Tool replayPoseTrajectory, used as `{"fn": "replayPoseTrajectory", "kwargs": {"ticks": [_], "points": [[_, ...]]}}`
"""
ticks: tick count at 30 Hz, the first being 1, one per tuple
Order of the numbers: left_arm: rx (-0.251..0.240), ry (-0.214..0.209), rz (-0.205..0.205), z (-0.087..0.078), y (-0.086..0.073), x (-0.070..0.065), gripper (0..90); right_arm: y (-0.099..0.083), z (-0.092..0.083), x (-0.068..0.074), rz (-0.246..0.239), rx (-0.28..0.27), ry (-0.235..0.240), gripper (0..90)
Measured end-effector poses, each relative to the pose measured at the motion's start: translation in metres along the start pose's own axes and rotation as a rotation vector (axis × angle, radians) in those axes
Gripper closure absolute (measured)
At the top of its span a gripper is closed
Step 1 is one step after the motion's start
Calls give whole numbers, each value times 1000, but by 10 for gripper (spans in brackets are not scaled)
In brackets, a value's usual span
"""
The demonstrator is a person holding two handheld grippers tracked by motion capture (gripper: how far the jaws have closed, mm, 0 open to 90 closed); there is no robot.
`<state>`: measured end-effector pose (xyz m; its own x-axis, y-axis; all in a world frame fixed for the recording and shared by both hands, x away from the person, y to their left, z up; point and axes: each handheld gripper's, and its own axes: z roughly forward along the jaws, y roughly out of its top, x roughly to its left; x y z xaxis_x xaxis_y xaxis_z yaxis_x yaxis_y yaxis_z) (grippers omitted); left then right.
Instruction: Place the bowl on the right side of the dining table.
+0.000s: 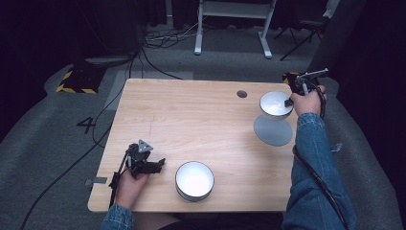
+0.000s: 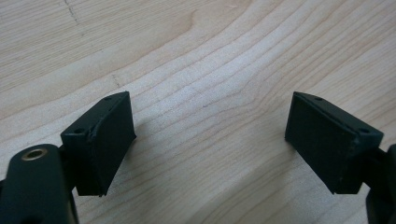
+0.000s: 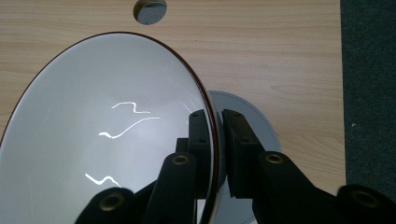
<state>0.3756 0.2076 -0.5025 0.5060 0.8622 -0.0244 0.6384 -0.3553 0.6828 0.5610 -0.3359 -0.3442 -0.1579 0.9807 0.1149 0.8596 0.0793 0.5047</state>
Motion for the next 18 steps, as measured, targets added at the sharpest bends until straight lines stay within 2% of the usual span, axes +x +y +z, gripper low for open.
{"fn": "replayPoseTrajectory", "kwargs": {"ticks": [4, 8, 12, 14, 18], "points": [[-1, 2, 1, 0, 0, 0, 159, -3, 6, -6, 20, 12, -14, 826], [-3, 3, 2, 0, 0, 0, 159, -9, 18, -15, 36, 19, -6, 826], [-3, 4, 1, 0, 0, 0, 159, -13, 27, -19, 36, 22, -5, 826], [-3, 3, 1, 0, 0, 0, 159, -15, 32, -19, 19, 22, -6, 826], [-3, 3, 0, 0, 0, 0, 159, -21, 43, -23, 27, 26, 0, 826]]}}
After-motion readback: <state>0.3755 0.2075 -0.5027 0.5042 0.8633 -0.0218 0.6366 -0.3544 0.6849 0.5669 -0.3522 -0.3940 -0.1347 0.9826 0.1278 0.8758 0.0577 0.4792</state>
